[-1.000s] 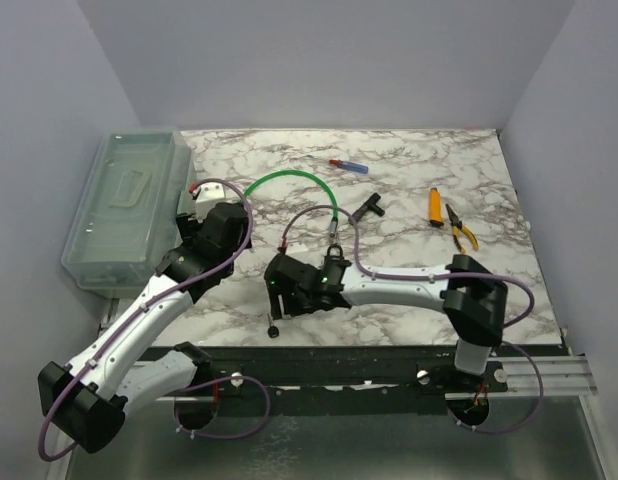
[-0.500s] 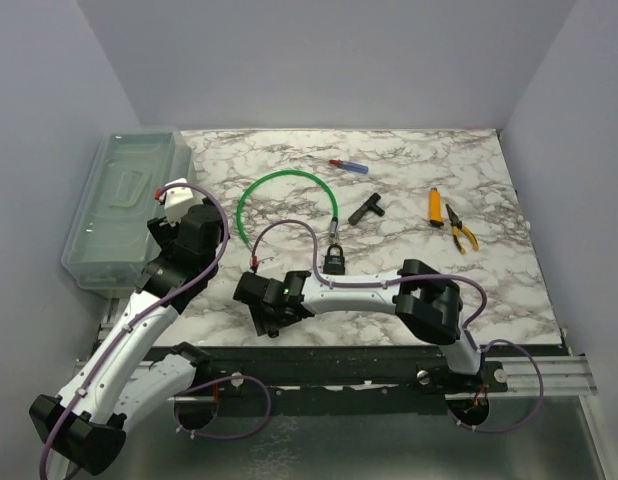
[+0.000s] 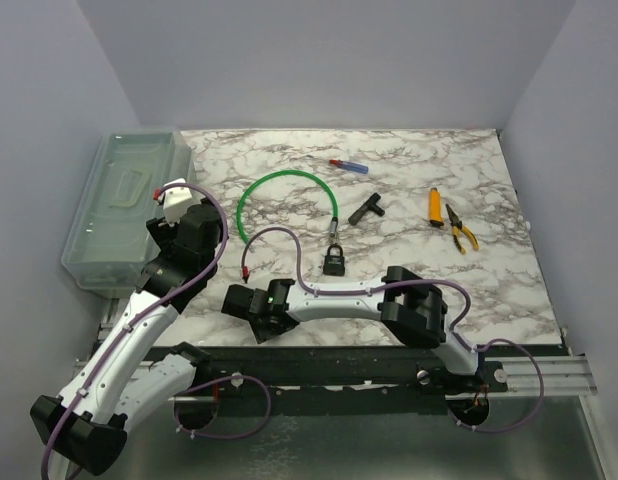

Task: Unlock with the key

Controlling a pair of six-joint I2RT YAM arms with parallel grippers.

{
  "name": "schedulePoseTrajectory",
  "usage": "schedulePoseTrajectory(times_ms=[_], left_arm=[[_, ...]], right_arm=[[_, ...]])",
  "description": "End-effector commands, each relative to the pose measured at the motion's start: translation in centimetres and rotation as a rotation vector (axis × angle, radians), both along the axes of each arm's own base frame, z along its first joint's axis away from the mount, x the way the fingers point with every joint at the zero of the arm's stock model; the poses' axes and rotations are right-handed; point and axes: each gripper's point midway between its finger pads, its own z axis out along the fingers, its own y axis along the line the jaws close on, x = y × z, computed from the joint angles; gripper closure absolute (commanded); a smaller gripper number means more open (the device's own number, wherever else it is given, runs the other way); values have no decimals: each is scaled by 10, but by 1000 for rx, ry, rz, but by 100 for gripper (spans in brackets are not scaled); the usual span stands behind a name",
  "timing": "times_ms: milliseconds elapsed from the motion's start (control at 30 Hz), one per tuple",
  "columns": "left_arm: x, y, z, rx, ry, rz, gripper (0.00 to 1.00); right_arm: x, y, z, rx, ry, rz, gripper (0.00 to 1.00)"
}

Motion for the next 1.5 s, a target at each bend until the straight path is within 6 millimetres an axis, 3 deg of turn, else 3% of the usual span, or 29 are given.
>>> schedulePoseTrajectory(times_ms=[0, 467, 867, 1033, 1467], left_arm=[[-1, 1, -2, -13, -6, 4, 17], [-1, 0, -1, -19, -10, -9, 18], [-1, -4, -2, -28, -8, -27, 19], [2, -17, -2, -53, -12, -115, 19], [5, -53, -4, -133, -26, -309, 19]], right_arm=[[2, -22, -24, -131, -27, -23, 52], [8, -23, -36, -173, -51, -22, 52], [7, -25, -43, -172, -56, -16, 67], [9, -34, -46, -193, -71, -16, 74], [10, -45, -16, -13, -121, -37, 77]])
